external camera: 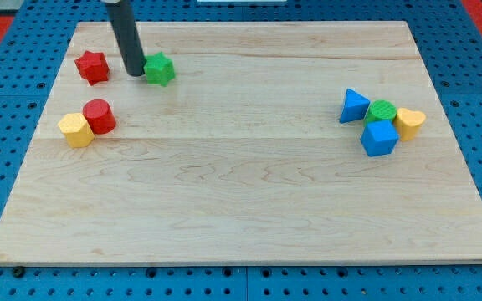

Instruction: Adjust the green star to the right of red star

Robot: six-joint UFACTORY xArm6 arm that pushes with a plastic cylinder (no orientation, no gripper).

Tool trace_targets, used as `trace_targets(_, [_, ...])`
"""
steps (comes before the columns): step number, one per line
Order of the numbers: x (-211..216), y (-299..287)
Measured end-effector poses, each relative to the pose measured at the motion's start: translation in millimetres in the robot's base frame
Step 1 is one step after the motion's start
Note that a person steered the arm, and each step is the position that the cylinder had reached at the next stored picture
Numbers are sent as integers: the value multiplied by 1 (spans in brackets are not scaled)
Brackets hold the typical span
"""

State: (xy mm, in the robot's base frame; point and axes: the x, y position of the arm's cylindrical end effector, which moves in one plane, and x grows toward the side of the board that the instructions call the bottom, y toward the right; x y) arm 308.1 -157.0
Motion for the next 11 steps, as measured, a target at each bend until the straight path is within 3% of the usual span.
trace_targets(1, [14, -7])
trace_targets(3, [-72, 32])
trace_targets(5, [-53, 1])
trace_targets(7, [33, -19])
trace_targets(8, [31, 39])
trace_targets(9, [9, 48])
trace_targets(10, [21, 70])
trace_targets(11, [36, 39])
